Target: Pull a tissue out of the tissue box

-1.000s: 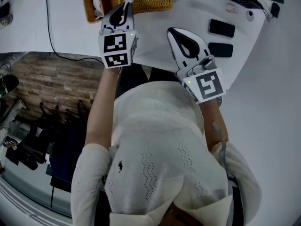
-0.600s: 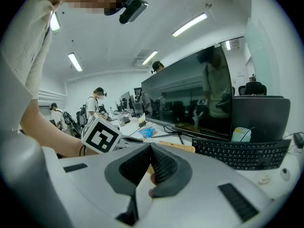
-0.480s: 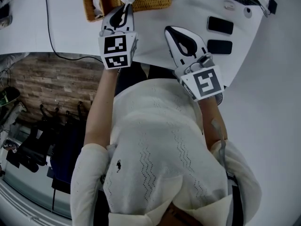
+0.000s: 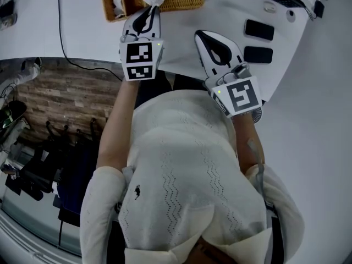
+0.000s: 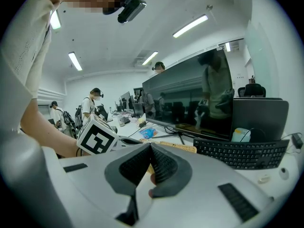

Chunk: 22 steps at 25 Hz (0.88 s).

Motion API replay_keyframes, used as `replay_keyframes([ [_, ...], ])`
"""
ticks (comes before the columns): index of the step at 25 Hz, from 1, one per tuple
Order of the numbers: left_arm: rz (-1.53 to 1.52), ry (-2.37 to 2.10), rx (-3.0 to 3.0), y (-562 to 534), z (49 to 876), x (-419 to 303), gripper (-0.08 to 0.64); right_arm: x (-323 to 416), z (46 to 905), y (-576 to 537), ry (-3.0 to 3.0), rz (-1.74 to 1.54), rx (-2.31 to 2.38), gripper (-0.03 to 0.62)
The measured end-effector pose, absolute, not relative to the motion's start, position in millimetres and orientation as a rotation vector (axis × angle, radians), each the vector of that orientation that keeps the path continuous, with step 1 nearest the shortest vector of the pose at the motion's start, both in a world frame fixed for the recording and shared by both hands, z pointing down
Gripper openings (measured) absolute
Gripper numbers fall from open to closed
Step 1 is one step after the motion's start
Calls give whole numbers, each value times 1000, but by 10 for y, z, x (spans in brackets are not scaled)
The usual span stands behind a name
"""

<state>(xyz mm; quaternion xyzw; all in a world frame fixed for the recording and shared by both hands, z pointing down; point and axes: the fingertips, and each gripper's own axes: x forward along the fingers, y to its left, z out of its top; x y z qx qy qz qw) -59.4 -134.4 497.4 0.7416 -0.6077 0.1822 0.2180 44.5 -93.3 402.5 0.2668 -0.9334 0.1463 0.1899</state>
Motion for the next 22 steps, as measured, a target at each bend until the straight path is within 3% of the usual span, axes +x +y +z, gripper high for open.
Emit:
replay_keyframes([
  [22,523,-1637,2113,-1175,4928,-537,20,438,4004,-783,-2605,404,794,2],
])
